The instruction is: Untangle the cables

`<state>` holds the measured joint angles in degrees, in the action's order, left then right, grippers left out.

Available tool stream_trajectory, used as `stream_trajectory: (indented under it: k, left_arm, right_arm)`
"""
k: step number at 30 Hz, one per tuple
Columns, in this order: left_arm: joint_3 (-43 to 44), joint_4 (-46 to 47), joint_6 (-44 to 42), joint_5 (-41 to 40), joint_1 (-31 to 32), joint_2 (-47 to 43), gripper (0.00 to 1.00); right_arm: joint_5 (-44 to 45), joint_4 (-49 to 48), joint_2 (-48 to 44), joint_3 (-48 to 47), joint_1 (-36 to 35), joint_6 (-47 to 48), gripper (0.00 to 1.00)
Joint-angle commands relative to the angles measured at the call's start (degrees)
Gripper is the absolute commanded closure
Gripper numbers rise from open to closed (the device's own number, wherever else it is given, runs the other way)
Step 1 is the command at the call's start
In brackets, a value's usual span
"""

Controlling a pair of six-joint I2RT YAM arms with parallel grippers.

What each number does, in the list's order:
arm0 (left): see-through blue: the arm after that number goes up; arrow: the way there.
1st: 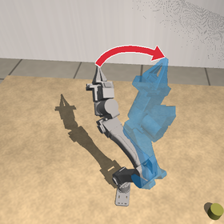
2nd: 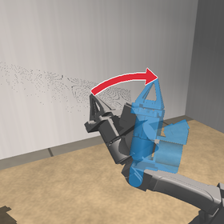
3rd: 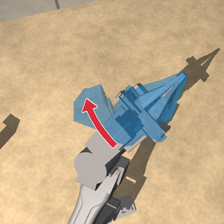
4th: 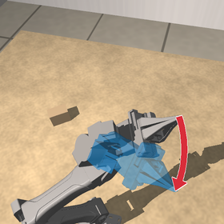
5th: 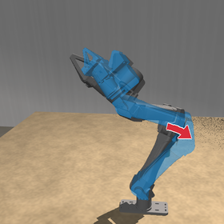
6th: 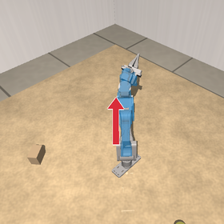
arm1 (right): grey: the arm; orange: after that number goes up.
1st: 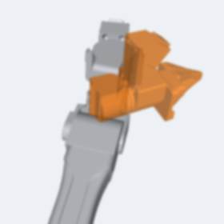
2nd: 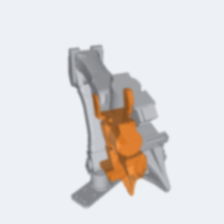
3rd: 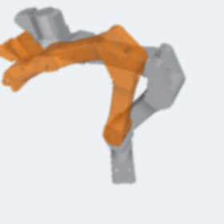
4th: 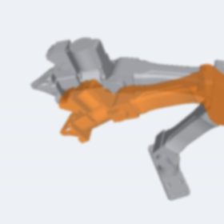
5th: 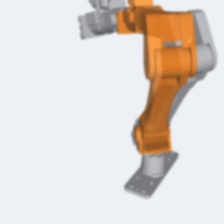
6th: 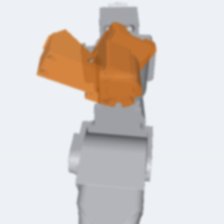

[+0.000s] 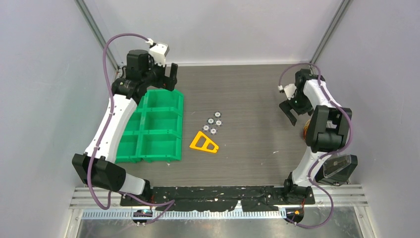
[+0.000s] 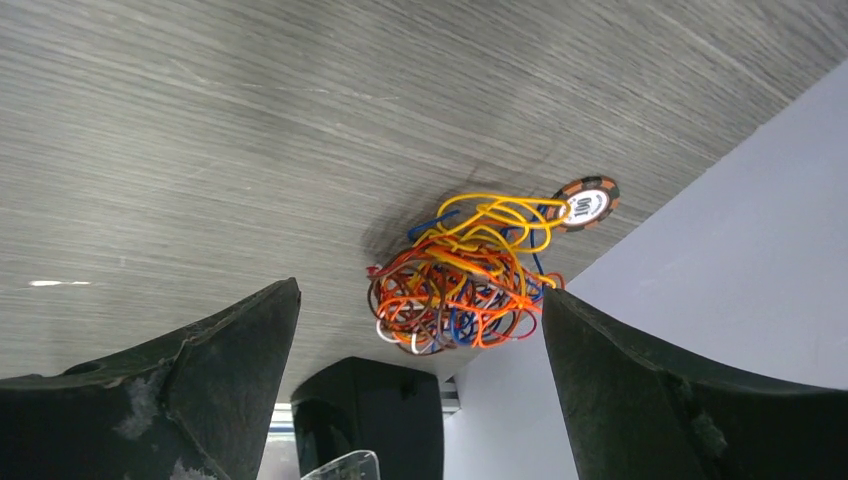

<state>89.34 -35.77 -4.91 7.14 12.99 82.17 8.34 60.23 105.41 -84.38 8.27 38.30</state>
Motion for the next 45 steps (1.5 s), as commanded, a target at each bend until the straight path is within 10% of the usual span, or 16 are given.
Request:
stream_trajectory:
  k: [1,6,11,16,33,45]
  left_arm:
    - [1.09,3.86,0.57,1.19,-0.13,0.08,0.0]
    - [-2.02,6.45,-0.62,2.97,-0.08,-0.66,0.0]
    - [-2.13,5.92,-1.66,4.87,-0.03,0.67,0.0]
    - [-2.06,5.08,-2.63,6.16,-0.12,1.2,0.0]
    - [-7.03,8.63,-6.81,30.12,0.0,0.24,0.01]
    - [-11.14,27.31,-4.06,48.28,14.87,14.63,0.12]
  right_arm:
    - [3.83,1.92,3.5,-1.97,1.53,4.77,0.02]
    - [4.93,0.98,7.13,0.19,4.07,8.29,0.03]
    - [4.42,0.97,8.3,2.31,4.74,10.04,0.25]
    - [-0.39,2.85,5.99,1.56,4.67,9.08,0.91]
    - [-46.4,6.26,-16.01,-6.88,-8.2,-0.3,0.94]
    - [-50.69,-5.47,-27.79,4.06,-13.15,-6.37,0.95]
